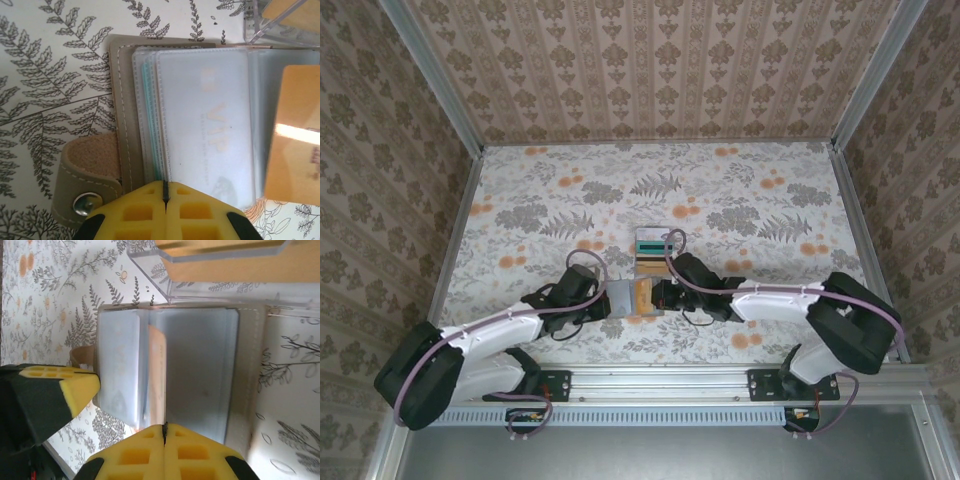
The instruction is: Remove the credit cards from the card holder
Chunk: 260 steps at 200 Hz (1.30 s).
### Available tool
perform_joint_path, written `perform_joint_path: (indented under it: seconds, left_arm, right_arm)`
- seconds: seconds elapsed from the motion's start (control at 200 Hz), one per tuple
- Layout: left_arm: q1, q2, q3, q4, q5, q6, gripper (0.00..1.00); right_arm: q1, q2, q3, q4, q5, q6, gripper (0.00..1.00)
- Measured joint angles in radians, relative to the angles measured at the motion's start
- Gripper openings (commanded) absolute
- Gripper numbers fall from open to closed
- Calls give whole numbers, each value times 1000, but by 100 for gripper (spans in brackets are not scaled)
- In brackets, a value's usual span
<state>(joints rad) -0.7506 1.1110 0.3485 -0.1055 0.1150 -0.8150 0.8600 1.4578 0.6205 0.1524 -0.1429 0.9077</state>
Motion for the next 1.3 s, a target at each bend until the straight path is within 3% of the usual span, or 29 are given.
perform_joint_path:
  seconds: [0.24, 0.415, 0.475, 0.515, 0.59, 0.655, 0.73, 0.83, 1.145, 1.3]
  left_arm:
    - [6, -36, 0, -49, -7, 0, 0]
    - [6, -54, 2, -83, -6, 4, 0]
    - [6, -59, 10, -99, -6, 9, 5]
    - [6, -62, 18, -109, -6, 13, 11]
    - [6, -76, 37, -126, -6, 27, 42]
    - [6, -93, 52, -138, -6, 35, 55]
    - [11, -114, 63, -145, -6, 51, 80]
    - [16, -142, 67, -153, -6, 56, 99]
    - [27, -256, 67, -209, -31, 69, 100]
    - [39, -287, 67, -228, -57, 69, 100]
  right_arm:
    - [0, -180, 31, -236, 45, -142, 0]
    - [0, -235, 156, -422, 98, -308, 0]
    - [0, -234, 214, -478, 118, -392, 0]
    - [0, -234, 249, -508, 132, -443, 0]
    - [0, -231, 306, -553, 159, -546, 0]
    - [0, -222, 345, -581, 179, -632, 0]
    - [0, -207, 380, -605, 199, -740, 0]
    - [0, -183, 411, -631, 216, -883, 0]
    - [0, 14, 605, -740, 276, -1291, 0]
    - [-7, 124, 636, -764, 317, -1416, 0]
